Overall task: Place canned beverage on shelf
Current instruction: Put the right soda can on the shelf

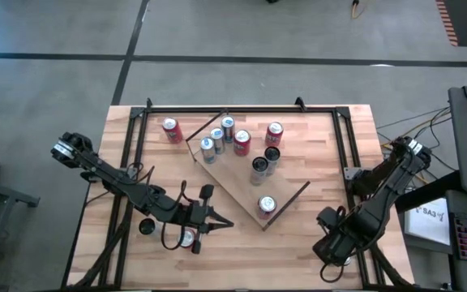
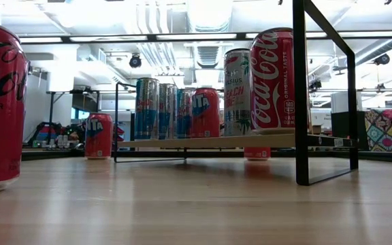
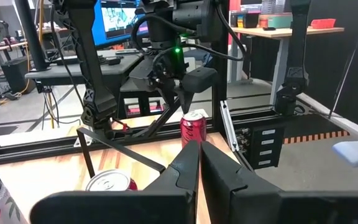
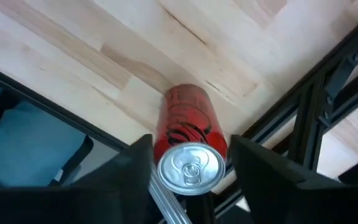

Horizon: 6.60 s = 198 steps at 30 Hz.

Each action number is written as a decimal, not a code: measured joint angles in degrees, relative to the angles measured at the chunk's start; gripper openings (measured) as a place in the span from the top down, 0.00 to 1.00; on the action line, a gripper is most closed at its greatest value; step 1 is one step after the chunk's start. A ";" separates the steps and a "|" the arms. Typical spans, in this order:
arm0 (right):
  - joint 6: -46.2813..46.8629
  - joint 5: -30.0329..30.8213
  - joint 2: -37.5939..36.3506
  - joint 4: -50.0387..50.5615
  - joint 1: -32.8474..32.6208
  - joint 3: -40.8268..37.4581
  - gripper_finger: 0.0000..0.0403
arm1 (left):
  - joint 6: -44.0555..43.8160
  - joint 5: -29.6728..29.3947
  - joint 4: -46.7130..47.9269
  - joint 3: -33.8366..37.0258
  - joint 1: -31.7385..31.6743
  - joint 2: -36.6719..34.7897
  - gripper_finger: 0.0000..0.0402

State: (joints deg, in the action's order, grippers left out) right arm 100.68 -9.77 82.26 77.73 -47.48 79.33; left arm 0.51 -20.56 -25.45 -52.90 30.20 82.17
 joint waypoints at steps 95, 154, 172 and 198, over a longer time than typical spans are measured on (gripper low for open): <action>20.73 8.01 10.38 -4.83 -12.09 -3.65 0.27 | 1.68 0.00 -0.28 0.07 0.15 -0.04 1.00; -63.10 33.01 9.68 -20.20 21.44 24.57 0.26 | 14.12 -1.45 -5.06 13.50 1.75 -22.49 1.00; -74.54 19.88 18.25 -23.74 35.41 27.57 0.26 | 18.49 -4.48 -8.09 20.91 1.68 -35.88 1.00; -87.92 17.08 41.72 3.82 43.81 54.95 0.26 | 19.84 -4.59 -7.77 21.22 1.68 -35.81 1.00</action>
State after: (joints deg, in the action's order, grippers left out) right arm 12.76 7.31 123.98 81.55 -3.67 134.28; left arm 20.35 -25.15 -33.22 -31.68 31.88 46.36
